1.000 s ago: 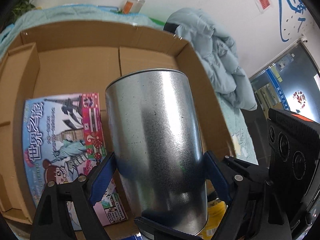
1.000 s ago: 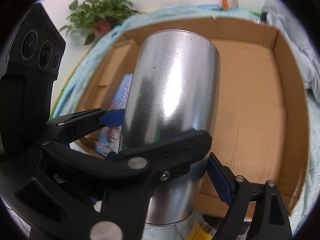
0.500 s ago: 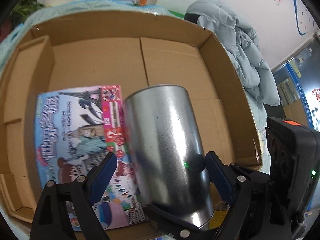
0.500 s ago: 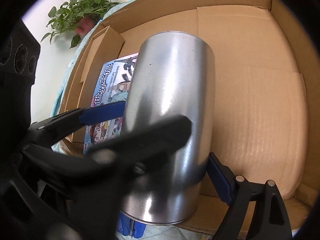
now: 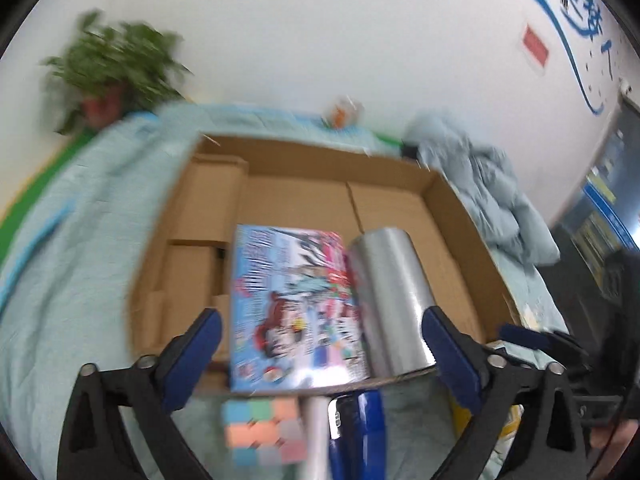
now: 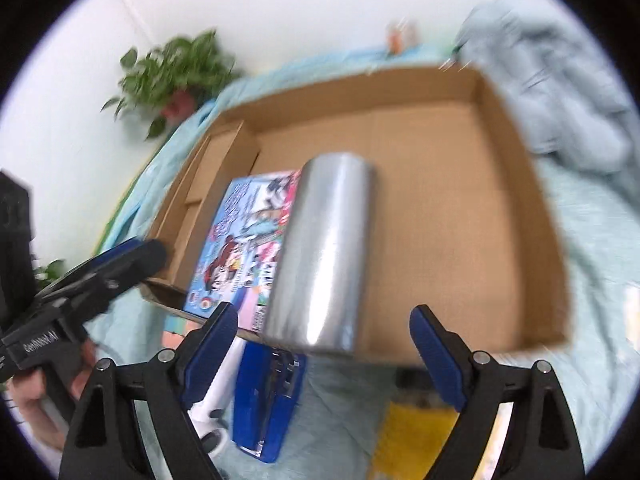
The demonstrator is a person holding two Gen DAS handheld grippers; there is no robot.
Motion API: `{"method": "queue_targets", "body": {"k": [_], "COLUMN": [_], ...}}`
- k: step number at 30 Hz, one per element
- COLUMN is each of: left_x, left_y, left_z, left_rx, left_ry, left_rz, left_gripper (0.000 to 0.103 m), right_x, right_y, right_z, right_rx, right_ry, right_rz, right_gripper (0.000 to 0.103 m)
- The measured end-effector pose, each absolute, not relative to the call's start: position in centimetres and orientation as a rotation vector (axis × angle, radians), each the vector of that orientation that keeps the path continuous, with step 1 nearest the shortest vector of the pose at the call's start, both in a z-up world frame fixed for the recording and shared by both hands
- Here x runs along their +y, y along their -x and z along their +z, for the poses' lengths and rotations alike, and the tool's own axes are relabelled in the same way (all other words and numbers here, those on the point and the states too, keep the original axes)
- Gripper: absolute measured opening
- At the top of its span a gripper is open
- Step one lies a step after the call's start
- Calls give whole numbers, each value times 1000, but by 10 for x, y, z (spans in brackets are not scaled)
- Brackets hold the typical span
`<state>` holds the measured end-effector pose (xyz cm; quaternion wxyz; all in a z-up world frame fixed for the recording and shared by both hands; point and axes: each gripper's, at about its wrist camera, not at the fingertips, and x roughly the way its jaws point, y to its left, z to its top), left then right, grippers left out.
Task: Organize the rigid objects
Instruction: 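Open both grippers and withdraw from the silver can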
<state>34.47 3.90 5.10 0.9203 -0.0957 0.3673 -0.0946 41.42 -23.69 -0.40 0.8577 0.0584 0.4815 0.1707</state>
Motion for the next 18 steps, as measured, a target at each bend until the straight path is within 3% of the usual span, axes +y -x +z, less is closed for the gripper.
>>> {"method": "queue_targets", "body": {"k": [6,8,9,10,11,13,14,15,16,17,18], "left_x": [47,44,40,36,33,26,24,20,16,14,12], "left_y": [-262,-243,-238,-238,-235,-231,-227,-226,-223,-220,-216], "left_z": [64,66,66,65,65,67,68,69,69,68,65], "left_rx": [590,586,610,646,667,645,637,644,658,648,626], "left_ry": [155,132,112,91,75,61,56,53,61,83,115], "left_rz": [-132,-167,-200,-217,-216,-224,-225,-221,-215,-210,-219], "left_gripper": [101,74,19,2,1,2,7,41,103,98,103], "right_x": [-231,-235,-238,-239,-238,-243,-247,-250,-251,-253,-256], "right_y": [-344,-330,-323,-318,-317,-311,-307,-302,-298,-294,-290], "right_z": [-3,-6,-8,-9,-7,-3,1,5,9,10,11], "right_rx": [867,861,857,850,850,818,790,757,737,722,700], "right_ry": [-29,-44,-42,-19,3,7,4,13,29,35,26], "right_rz": [271,259,258,254,240,203,197,190,183,182,186], "right_gripper": [89,84,76,46,22,19,20,24,52,85,92]}}
